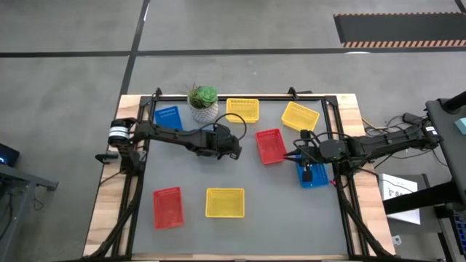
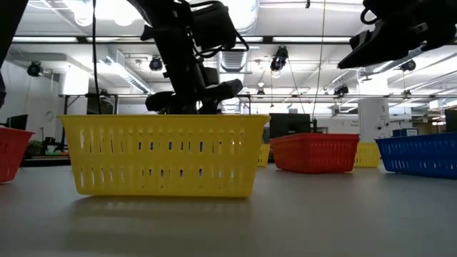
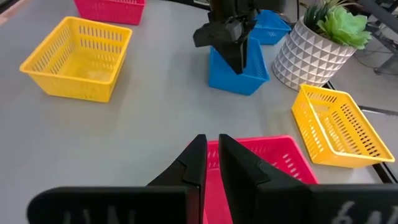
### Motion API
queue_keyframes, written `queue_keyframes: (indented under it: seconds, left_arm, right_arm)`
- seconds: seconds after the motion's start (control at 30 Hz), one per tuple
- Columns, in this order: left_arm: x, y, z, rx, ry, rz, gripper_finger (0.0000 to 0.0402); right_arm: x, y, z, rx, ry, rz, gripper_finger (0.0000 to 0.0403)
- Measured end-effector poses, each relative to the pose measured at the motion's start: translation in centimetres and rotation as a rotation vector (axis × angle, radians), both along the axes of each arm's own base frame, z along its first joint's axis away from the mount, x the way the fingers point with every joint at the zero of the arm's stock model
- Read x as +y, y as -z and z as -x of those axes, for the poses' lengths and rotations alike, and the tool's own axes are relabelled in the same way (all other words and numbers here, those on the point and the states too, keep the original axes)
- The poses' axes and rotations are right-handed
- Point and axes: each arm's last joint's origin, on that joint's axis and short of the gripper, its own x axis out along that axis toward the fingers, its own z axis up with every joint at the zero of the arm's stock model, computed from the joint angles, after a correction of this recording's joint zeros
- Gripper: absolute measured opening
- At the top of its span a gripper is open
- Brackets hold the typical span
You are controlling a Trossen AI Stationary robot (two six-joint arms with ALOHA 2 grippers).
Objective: Stack baskets by color
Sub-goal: Stack the middle blue bin on top of the top blue bin
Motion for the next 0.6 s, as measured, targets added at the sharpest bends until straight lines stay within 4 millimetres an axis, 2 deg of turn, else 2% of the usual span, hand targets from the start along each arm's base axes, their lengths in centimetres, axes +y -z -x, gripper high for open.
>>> queue_keyframes:
  seconds: [0.13,0.4,0.6]
  left_arm:
    - [0.2,0.0,0.0,0.008,0.009,-0.007,0.0095]
    - [0.3,1.7,-0.5,0.050,0.008,-0.002,0.0095]
    - [0.4,2.2,-0.7,0.056,0.009,0.000,0.0095]
  right_arm:
    - [0.0,0.0,0.0,0.004,-0.001,0.004,0.0033]
    - [0.0,0.0,0.0,0.005,-0.002,0.006,0.0033]
    - [0.0,0.0,0.0,0.006,-0.002,0.007,0.0033]
